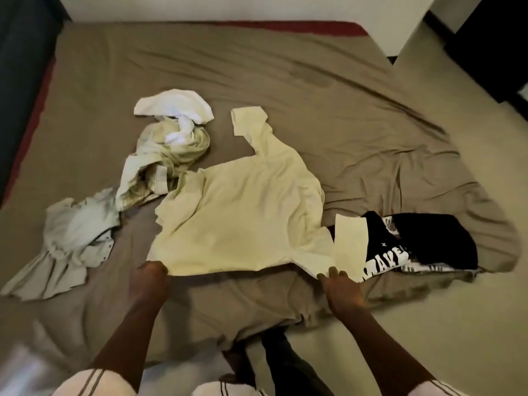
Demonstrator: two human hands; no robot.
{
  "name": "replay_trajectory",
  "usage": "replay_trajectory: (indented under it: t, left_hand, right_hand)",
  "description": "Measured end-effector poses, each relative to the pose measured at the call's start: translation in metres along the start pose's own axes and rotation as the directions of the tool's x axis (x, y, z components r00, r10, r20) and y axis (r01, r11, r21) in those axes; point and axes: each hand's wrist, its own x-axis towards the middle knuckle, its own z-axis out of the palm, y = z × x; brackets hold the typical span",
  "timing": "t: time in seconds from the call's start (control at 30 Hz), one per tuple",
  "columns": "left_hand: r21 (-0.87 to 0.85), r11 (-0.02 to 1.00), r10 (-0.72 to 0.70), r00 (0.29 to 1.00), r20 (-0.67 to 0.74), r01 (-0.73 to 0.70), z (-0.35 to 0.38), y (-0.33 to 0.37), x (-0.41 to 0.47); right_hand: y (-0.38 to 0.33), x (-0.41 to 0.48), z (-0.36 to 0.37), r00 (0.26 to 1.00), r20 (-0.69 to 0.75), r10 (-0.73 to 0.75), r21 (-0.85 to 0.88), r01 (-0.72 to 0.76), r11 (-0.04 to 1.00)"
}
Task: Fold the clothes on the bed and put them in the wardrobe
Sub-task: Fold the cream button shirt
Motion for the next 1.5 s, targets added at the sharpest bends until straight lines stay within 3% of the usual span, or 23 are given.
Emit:
replay_trajectory:
  t: [0.27, 0.4, 0.5, 0.57, 0.63, 0.73, 0.83, 0.87, 0.97, 1.03, 1.13, 1.2, 1.23, 1.3, 1.37, 1.47, 1.5]
  left_hand:
    - [0.028, 0.998, -0.05, 0.996, 0.08, 0.048, 0.047, -0.027, -0.013]
    - [0.162, 0.981, -0.167, 0.881, 0.443, 0.105, 0.066, -0.036, -0.007]
    - [0.079, 0.981, -0.191, 0.834, 0.518, 0.176, 0.07, -0.035, 0.007]
    - [-0.04, 0.966, -0.203, 0.845, 0.495, 0.256, 0.067, -0.024, 0.016]
    - [-0.172, 0.916, -0.262, 0.866, 0.426, 0.361, 0.068, -0.013, 0.027]
    - [-0.344, 0.811, -0.403, 0.879, 0.257, 0.472, 0.073, -0.001, 0.057]
    - [-0.419, 0.719, -0.55, 0.823, 0.144, 0.554, 0.084, -0.002, 0.087]
    - [-0.44, 0.697, -0.579, 0.807, 0.122, 0.566, 0.086, -0.003, 0.095]
    - [-0.464, 0.686, -0.599, 0.797, 0.078, 0.561, 0.103, -0.015, 0.122]
    - [-0.441, 0.702, -0.575, 0.811, 0.112, 0.559, 0.117, -0.027, 0.137]
    - [-0.404, 0.749, -0.527, 0.842, 0.118, 0.526, 0.137, -0.048, 0.153]
    - [-0.404, 0.75, -0.53, 0.841, 0.106, 0.524, 0.144, -0.065, 0.159]
    - [-0.414, 0.746, -0.527, 0.843, 0.11, 0.521, 0.149, -0.073, 0.162]
    - [-0.446, 0.741, -0.519, 0.85, 0.093, 0.501, 0.151, -0.079, 0.164]
    - [-0.477, 0.738, -0.511, 0.857, 0.066, 0.477, 0.154, -0.087, 0.169]
    - [-0.508, 0.721, -0.52, 0.853, 0.053, 0.471, 0.161, -0.092, 0.171]
    - [-0.529, 0.718, -0.521, 0.854, 0.023, 0.452, 0.164, -0.093, 0.172]
  right_hand:
    - [-0.013, 0.014, 0.002, 0.988, 0.15, -0.047, -0.158, 0.071, 0.985]
    - [-0.019, 0.041, -0.005, 0.941, 0.32, -0.111, -0.13, 0.16, 0.979]
    - [-0.031, 0.071, -0.014, 0.928, 0.347, -0.133, 0.079, 0.112, 0.991]
    - [-0.042, 0.099, -0.021, 0.937, 0.321, -0.141, 0.36, 0.017, 0.933]
    - [-0.058, 0.134, -0.028, 0.94, 0.284, -0.189, 0.599, -0.02, 0.8]
    - [-0.091, 0.192, -0.052, 0.955, 0.209, -0.209, 0.745, -0.017, 0.666]
    - [-0.145, 0.256, -0.095, 0.965, 0.185, -0.184, 0.845, -0.06, 0.532]
    - [-0.163, 0.274, -0.108, 0.978, 0.109, -0.177, 0.856, -0.002, 0.516]
    - [-0.236, 0.339, -0.154, 0.952, -0.177, -0.25, 0.661, 0.303, 0.686]
    - [-0.298, 0.389, -0.184, 0.953, -0.163, -0.255, 0.633, 0.299, 0.714]
    - [-0.386, 0.447, -0.219, 0.987, 0.004, -0.16, 0.848, 0.081, 0.523]
    - [-0.428, 0.465, -0.236, 0.962, 0.14, -0.236, 0.928, -0.045, 0.369]
    - [-0.447, 0.472, -0.245, 0.959, 0.15, -0.241, 0.935, -0.058, 0.349]
    - [-0.472, 0.478, -0.261, 0.978, 0.059, -0.199, 0.949, 0.007, 0.317]
    - [-0.497, 0.477, -0.281, 0.989, -0.021, -0.147, 0.979, 0.05, 0.198]
    - [-0.511, 0.458, -0.298, 0.889, -0.133, -0.437, 0.991, 0.115, -0.069]
    - [-0.506, 0.451, -0.296, 0.852, -0.18, -0.491, 0.978, 0.208, 0.003]
